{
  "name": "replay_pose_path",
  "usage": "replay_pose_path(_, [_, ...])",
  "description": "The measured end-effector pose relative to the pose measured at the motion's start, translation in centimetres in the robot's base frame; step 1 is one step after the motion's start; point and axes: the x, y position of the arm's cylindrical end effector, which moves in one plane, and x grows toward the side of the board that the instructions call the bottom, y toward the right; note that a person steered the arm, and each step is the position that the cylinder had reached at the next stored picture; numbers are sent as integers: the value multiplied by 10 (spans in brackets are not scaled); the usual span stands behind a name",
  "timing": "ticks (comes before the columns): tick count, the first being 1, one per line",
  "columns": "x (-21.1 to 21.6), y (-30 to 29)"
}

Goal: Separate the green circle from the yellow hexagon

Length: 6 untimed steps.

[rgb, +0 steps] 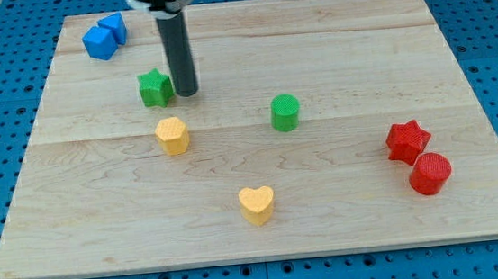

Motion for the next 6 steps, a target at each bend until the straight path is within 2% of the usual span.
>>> replay_pose_path(1, [-13,-68])
replay_pose_path(2, [-17,-96])
replay_pose_path(4, [-61,-88])
replay_pose_path(5, [-60,-155])
replay_pose_path(6, [-43,-163])
